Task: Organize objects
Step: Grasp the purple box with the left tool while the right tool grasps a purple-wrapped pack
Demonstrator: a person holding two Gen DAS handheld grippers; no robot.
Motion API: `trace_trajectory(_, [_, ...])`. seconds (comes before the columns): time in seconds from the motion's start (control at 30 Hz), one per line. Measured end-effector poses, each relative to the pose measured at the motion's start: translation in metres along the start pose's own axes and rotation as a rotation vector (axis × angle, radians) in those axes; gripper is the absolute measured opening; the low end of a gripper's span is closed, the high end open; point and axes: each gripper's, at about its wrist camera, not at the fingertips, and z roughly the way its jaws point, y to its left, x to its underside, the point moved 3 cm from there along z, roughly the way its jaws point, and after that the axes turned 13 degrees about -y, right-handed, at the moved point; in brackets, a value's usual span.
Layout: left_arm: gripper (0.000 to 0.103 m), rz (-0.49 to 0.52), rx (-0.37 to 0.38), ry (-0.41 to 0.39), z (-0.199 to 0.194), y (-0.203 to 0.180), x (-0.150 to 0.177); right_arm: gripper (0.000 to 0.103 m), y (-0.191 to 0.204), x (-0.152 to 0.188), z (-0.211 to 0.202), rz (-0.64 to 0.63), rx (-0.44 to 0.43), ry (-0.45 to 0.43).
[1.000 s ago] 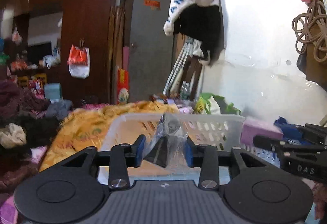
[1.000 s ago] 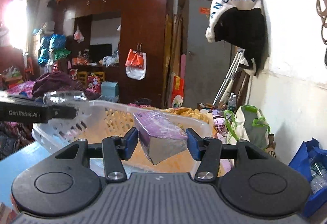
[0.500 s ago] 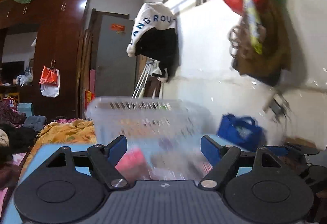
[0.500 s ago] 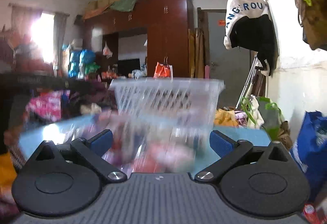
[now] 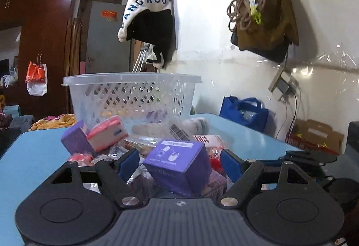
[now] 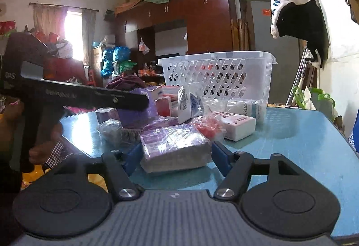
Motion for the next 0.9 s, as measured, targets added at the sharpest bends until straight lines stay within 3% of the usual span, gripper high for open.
trace_trajectory(0.13, [0.082, 0.043, -0.020, -0.004, 0.005, -0.009, 0.006, 0.069, 0.002, 0.004, -0.011, -0.004, 0.026, -0.042])
trace_trajectory(0.2, [0.074, 0.050, -0.028, -0.012, 0.004, -0.010, 0.007, 0.070, 0.003, 0.002, -0.012, -0.021, 0.043, -0.056])
trace_trajectory(0.3, [0.071, 0.033, -0.040, -0.039, 0.000, -0.009, 0.009, 0.069, 0.002, 0.002, -0.011, -0.020, 0.052, -0.057])
trace_trajectory(0.9, [0.071, 0.030, -0.090, -0.134, -0.024, 0.000, -0.005, 0.070, -0.006, -0.013, -0.025, -0.022, 0.079, -0.125])
